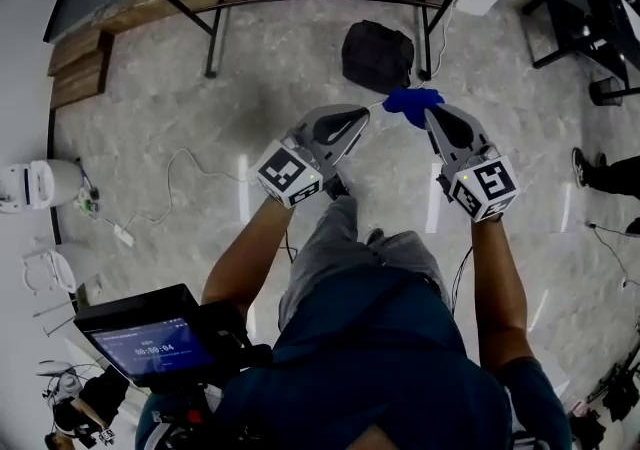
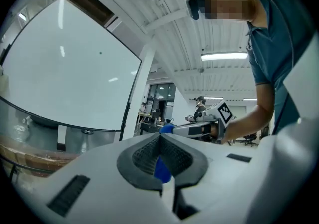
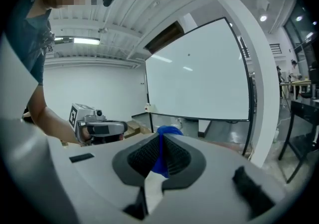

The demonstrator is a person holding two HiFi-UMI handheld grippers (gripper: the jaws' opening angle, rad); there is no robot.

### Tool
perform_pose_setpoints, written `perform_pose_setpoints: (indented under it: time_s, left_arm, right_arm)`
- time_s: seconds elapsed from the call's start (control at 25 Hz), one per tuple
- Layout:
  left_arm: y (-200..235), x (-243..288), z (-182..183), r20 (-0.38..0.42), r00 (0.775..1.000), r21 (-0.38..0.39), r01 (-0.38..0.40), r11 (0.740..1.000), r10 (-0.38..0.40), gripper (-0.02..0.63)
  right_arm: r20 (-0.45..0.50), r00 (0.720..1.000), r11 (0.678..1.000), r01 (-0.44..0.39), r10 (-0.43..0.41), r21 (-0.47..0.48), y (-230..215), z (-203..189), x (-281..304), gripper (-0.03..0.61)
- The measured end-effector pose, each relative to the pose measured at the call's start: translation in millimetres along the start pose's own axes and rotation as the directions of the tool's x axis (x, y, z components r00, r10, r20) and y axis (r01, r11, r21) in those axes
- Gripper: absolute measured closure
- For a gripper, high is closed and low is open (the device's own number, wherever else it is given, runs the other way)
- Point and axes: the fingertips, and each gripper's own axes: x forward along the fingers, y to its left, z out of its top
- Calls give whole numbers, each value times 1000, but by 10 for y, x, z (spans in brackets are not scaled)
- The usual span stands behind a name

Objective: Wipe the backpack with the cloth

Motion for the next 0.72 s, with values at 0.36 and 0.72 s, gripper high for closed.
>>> perform_pose_setpoints:
  time_s: [0.36, 0.72]
  left_arm:
    - [1335, 742, -619, -32, 998, -114, 45, 992, -49, 612]
    - [2653, 1494, -1904, -100, 994, -165, -69, 984, 53, 612]
  right_arm:
    - [-59, 995, 983, 94, -86, 155, -1142, -520, 1279, 561]
    - [-237, 972, 991, 42, -11, 124, -2244, -1868, 2530, 561]
